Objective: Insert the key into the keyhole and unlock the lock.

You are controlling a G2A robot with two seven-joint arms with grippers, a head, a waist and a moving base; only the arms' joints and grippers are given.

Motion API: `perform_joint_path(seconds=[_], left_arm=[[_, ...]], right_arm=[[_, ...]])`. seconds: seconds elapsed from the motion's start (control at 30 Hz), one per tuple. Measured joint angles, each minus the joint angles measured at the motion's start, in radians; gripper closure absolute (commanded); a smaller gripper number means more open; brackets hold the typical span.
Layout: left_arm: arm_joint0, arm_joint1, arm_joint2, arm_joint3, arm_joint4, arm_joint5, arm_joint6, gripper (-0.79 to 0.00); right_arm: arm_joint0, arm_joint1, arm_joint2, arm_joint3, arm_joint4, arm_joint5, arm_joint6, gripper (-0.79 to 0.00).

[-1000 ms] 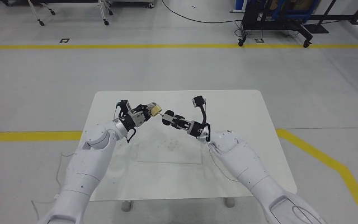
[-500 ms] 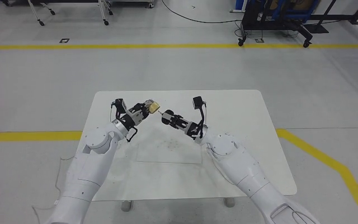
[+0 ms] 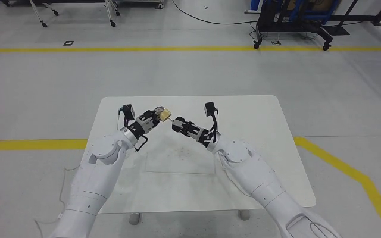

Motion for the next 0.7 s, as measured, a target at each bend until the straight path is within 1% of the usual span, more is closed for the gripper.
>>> perform_joint_path(seconds=[0.2,0.7], left_arm=[[-0.001,0.0,0.002,-0.001,0.021,-0.006,-0.001,0.0],[0.013,0.004,0.01,-0.043,0.152,-0.046,0.044,0.0]], right_arm=[[0.009,-0.006,-0.003,0.019,0.001,0.009,-0.006,0.0],[0.012,-0.014,-0.007,0.021,-0.027,0.025,-0.015,0.0]])
